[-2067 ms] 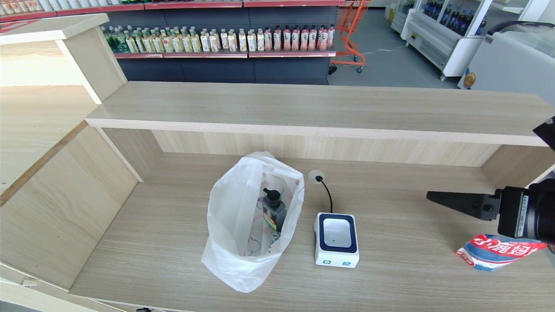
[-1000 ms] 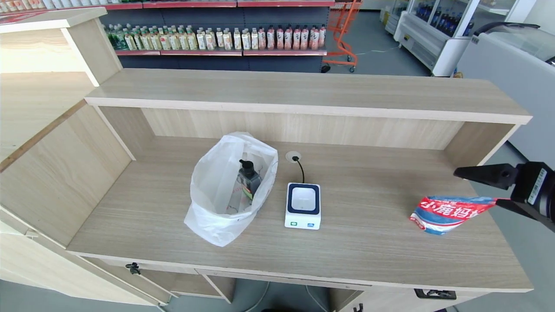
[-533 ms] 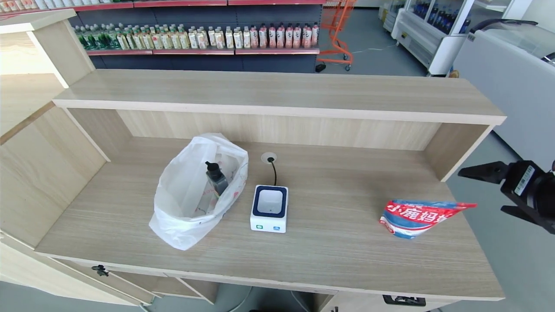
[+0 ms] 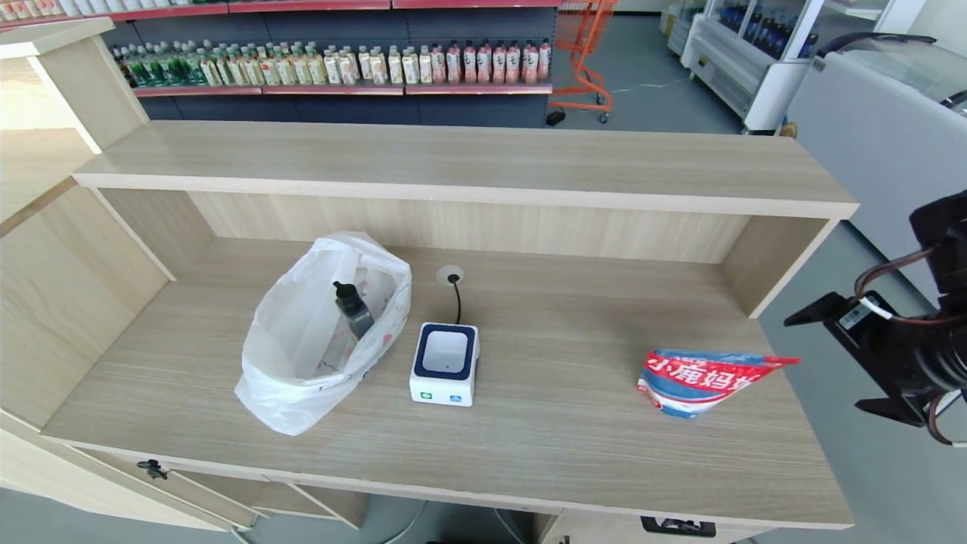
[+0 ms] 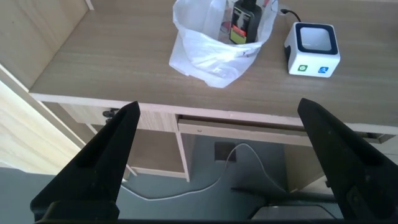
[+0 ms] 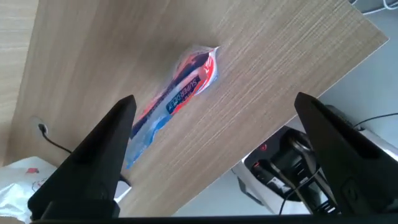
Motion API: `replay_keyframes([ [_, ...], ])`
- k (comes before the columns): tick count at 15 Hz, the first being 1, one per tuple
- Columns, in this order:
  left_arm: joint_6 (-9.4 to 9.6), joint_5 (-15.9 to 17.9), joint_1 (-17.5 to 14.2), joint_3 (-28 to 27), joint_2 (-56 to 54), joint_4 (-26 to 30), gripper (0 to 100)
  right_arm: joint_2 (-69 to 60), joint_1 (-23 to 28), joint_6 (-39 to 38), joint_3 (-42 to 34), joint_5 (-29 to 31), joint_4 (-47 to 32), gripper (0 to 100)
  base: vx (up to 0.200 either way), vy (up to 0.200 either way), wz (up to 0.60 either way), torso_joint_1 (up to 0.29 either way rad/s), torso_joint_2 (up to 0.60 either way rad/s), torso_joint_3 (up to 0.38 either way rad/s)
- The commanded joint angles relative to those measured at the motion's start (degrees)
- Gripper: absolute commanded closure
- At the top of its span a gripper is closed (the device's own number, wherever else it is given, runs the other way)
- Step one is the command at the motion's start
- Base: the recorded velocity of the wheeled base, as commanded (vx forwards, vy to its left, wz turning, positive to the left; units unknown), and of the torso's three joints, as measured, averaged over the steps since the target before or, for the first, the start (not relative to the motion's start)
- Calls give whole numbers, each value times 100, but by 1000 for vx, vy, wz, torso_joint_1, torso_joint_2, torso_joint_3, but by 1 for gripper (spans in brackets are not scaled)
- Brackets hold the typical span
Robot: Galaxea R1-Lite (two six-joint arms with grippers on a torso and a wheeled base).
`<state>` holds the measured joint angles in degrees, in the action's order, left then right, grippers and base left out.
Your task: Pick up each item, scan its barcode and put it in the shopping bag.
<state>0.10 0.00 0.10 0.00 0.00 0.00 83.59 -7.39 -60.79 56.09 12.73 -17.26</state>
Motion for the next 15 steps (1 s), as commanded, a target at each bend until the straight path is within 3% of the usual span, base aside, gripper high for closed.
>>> replay_keyframes([
  [1,-1,0,-1,0,0,0,0,746,-8,-152,69,46,21,0,0,0,0,0,0,0],
  [6,-1,0,-1,0,0,0,0,1819,-290,-152,130,195,847,0,0,0,0,0,0,0],
  [9,-1,-9,-1,0,0,0,0,2144,-413,287,122,204,1357,0,0,0,0,0,0,0],
  [10,-1,0,-1,0,0,0,0,2223,-404,340,130,195,1480,100,0,0,0,0,0,0],
  [15,-1,0,-1,0,0,0,0,2610,-457,621,262,204,1577,100,0,0,0,0,0,0],
])
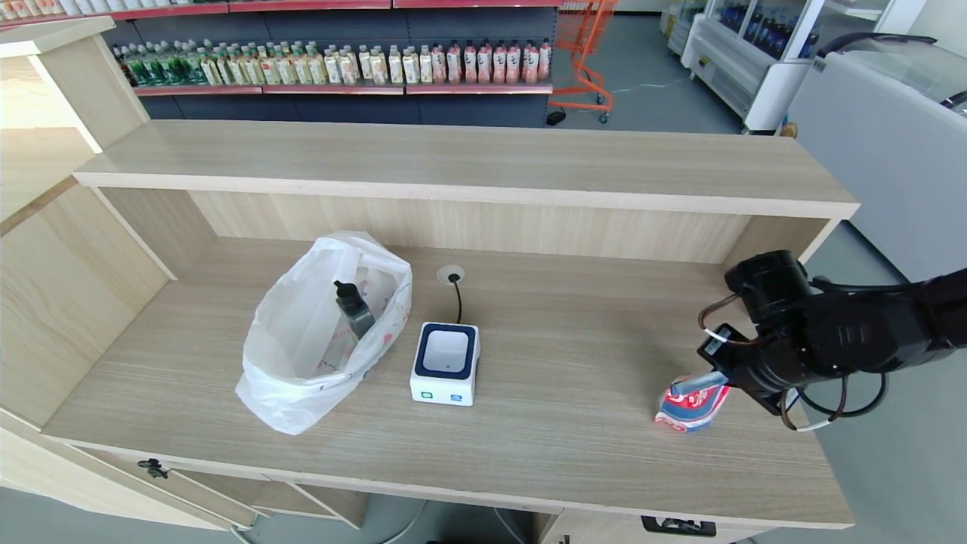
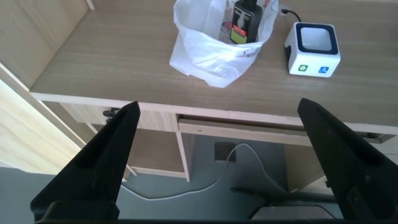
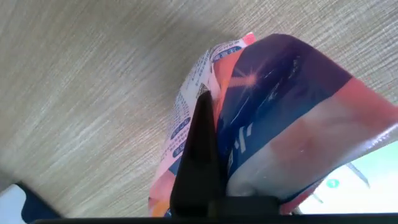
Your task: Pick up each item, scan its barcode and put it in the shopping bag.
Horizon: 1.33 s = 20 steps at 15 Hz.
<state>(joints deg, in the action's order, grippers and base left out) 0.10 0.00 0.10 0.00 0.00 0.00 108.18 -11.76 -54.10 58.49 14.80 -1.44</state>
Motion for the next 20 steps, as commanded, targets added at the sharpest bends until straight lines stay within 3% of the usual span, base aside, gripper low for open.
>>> replay_keyframes([
  [1,-1,0,-1,0,0,0,0,195,-63,251,4,-3,-6,100,0,0,0,0,0,0],
  [4,-1,-9,-1,0,0,0,0,-7,-142,655,-39,181,3,100,0,0,0,0,0,0],
  [6,-1,0,-1,0,0,0,0,-420,-142,840,-31,-100,12,100,0,0,0,0,0,0],
  [8,-1,-9,-1,0,0,0,0,-939,-98,937,-31,-1172,188,100,0,0,0,0,0,0],
  [11,-1,0,-1,0,9,0,0,-1449,183,1965,-48,-2614,328,100,0,0,0,0,0,0],
  [16,-1,0,-1,0,0,0,0,-2196,719,3468,-461,-6912,1128,100,0,0,0,0,0,0],
  [17,-1,0,-1,0,0,0,0,-2231,675,3485,-470,-7377,1137,100,0,0,0,0,0,0],
  [20,-1,0,-1,0,0,0,0,-2398,192,3468,-637,-7474,1137,100,0,0,0,0,0,0],
])
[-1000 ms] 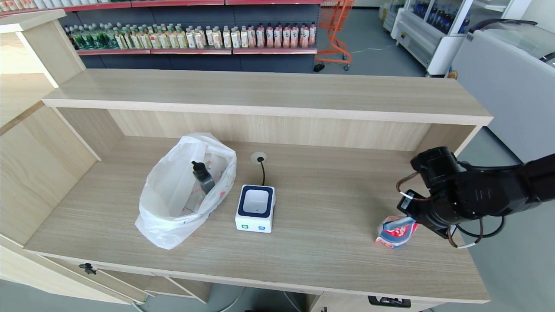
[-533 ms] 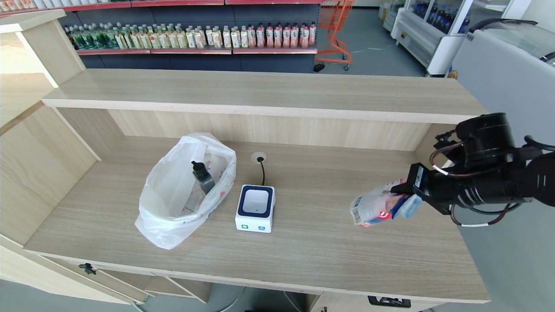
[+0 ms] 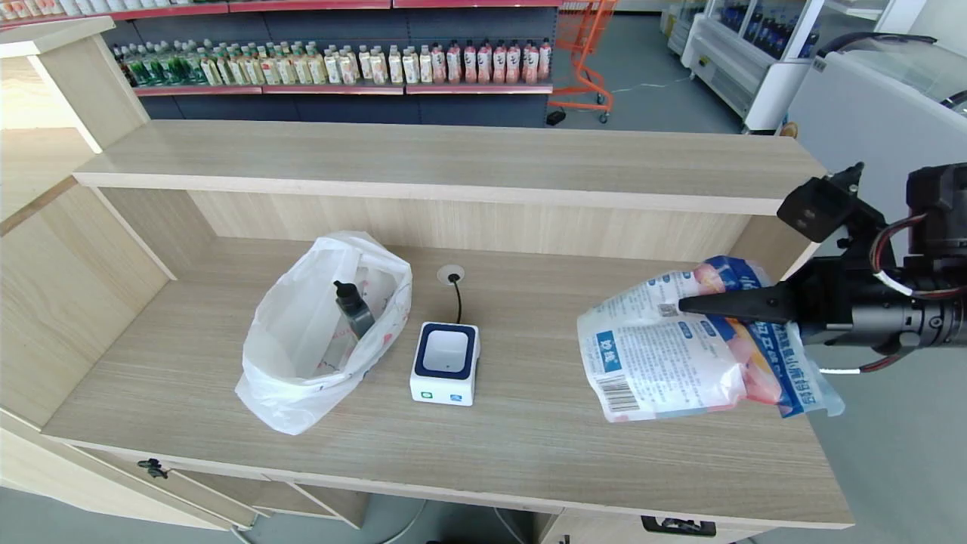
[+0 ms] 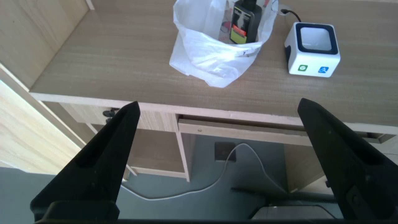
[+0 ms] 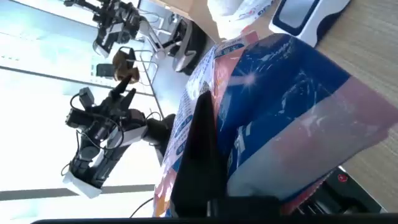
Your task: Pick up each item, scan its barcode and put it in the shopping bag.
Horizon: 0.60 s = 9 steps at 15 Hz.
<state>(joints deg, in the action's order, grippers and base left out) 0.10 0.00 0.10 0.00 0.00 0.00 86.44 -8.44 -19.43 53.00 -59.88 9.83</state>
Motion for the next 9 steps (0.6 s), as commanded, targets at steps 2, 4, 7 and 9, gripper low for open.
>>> replay_keyframes([
  [2,-1,0,-1,0,0,0,0,-523,-255,-8,-352,-595,2,100,0,0,0,0,0,0],
  [4,-1,0,-1,0,0,0,0,-717,-308,1,-502,-911,2,100,0,0,0,0,0,0],
  [7,-1,0,-1,0,0,0,0,-822,-510,-8,-537,-920,-25,100,0,0,0,0,0,0],
  [9,-1,0,-1,0,9,0,0,-857,-659,10,-598,-867,-7,100,0,0,0,0,0,0],
])
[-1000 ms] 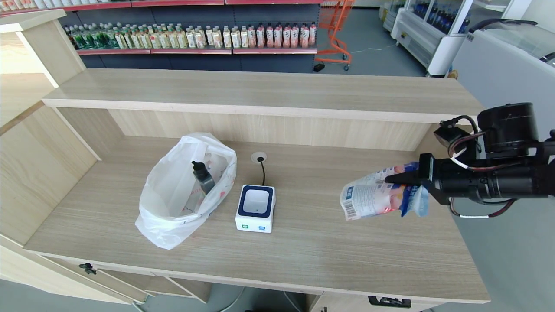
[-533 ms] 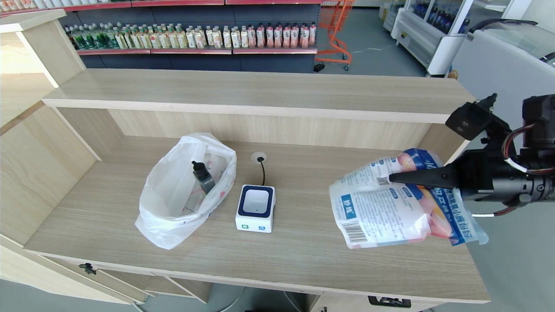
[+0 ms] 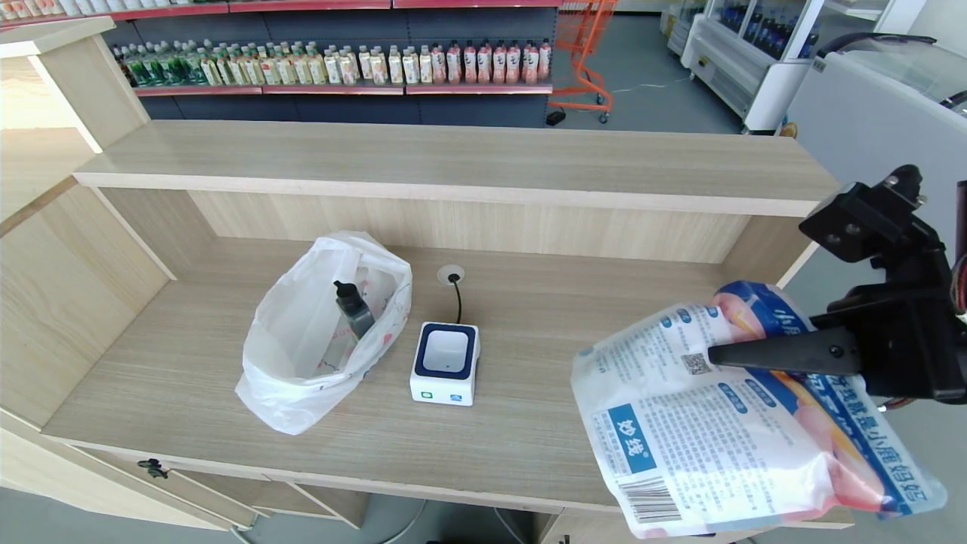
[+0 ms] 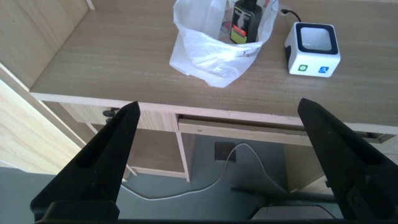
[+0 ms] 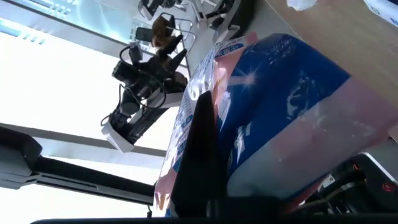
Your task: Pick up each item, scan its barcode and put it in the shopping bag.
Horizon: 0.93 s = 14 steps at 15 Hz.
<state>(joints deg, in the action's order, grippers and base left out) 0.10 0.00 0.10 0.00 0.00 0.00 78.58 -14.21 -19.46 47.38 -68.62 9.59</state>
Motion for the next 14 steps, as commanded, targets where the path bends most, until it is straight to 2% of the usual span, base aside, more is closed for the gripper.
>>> replay_keyframes([
  [1,-1,0,-1,0,0,0,0,-124,-143,3,-54,33,7,100,0,0,0,0,0,0],
  [4,-1,-9,-1,0,9,0,0,-475,-161,-23,-423,51,-10,100,0,0,0,0,0,0],
  [8,-1,-9,-1,0,0,0,0,-607,-125,-102,-405,68,-45,100,0,0,0,0,0,0],
  [11,-1,0,-1,0,0,0,0,-748,-73,-709,-432,59,-10,100,0,0,0,0,0,0],
  [14,-1,0,-1,0,0,0,0,-783,33,-761,-485,77,-1,100,0,0,0,0,0,0],
])
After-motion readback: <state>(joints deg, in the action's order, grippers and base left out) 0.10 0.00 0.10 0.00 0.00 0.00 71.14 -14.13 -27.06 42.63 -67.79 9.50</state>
